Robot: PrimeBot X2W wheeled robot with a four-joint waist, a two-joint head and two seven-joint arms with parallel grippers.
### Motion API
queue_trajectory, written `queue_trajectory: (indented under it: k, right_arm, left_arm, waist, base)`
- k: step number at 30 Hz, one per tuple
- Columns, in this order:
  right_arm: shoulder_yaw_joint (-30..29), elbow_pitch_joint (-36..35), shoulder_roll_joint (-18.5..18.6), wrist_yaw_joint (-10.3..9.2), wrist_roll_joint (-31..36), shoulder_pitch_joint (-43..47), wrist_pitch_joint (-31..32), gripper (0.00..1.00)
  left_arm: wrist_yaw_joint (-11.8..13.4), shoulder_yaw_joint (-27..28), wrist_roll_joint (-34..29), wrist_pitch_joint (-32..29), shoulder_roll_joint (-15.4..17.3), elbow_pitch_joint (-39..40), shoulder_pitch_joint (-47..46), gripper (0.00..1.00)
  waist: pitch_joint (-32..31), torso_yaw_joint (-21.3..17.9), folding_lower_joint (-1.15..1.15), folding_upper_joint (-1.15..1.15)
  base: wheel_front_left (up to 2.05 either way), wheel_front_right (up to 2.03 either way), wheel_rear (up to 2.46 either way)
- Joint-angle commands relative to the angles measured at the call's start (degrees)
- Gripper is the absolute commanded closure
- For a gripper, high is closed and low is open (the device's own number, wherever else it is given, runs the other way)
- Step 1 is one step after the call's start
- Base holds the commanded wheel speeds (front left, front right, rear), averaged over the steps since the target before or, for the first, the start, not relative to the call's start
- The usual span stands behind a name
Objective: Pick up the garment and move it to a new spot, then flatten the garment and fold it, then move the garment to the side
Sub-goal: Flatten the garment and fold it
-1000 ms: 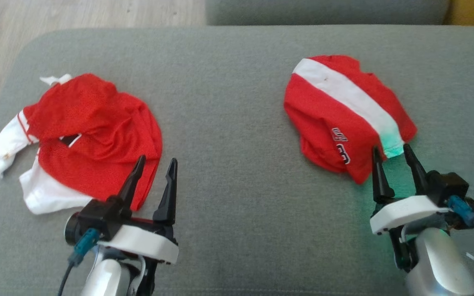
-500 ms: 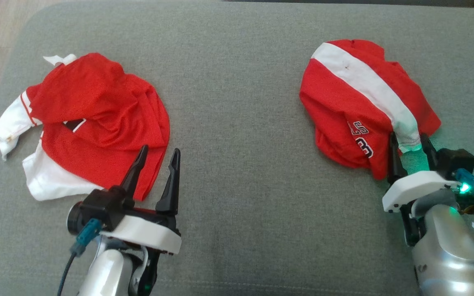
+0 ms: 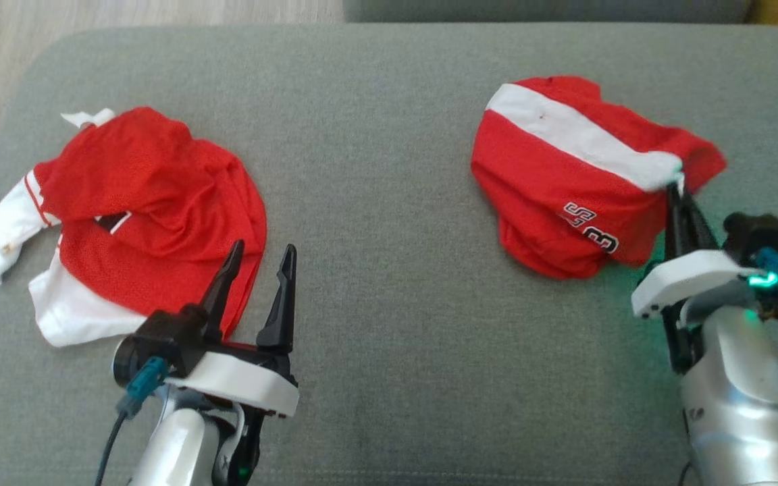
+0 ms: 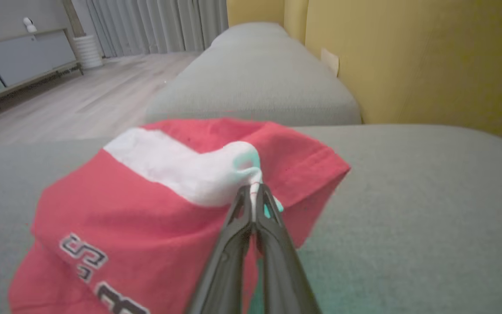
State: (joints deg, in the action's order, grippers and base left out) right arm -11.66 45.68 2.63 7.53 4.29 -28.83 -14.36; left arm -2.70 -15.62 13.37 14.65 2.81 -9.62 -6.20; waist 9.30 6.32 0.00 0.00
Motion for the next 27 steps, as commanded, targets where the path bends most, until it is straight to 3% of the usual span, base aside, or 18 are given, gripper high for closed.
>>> queue_trajectory:
  k: [1, 8, 15, 22, 27]
  right_arm:
    - [1.22, -2.31, 0.25, -0.04, 0.48, -2.19, -0.62, 1.00]
    - [2.32, -9.60, 0.25, -0.04, 2.22, -5.17, -0.54, 1.00]
    - [5.75, -11.67, 1.99, -0.04, 4.37, -10.50, 3.92, 1.00]
    - [8.27, -6.47, 6.55, -0.04, 5.04, -22.07, 6.89, 1.00]
    - [8.15, -2.41, 9.14, -0.04, 7.66, -32.54, 3.58, 1.00]
  left_arm:
    - [0.37, 1.89, 0.32, 0.35, 0.07, 1.56, -1.30, 0.00]
    - [1.03, 1.35, 1.52, 0.35, 0.07, 1.28, 0.20, 0.00]
    - [1.68, 0.78, 2.46, 0.35, 0.07, 1.46, 2.07, 0.00]
    - [1.75, 0.33, 3.06, 0.35, 0.07, 1.43, 2.44, 0.00]
    - [2.10, -0.22, 3.42, 0.35, 0.07, 1.48, 2.47, 0.00]
  waist:
    - [-1.00, -0.29, 0.00, 0.00]
    - [-5.07, 0.02, 0.00, 0.00]
    - [-7.85, 1.50, 0.00, 0.00]
    - [-8.59, 4.34, 0.00, 0.00]
    - [-9.02, 7.26, 0.00, 0.00]
  base:
    - [0.00, 0.00, 0.00]
    - [0.00, 0.00, 0.00]
    - [0.00, 0.00, 0.00]
    - [0.00, 0.00, 0.00]
    - [0.00, 0.00, 0.00]
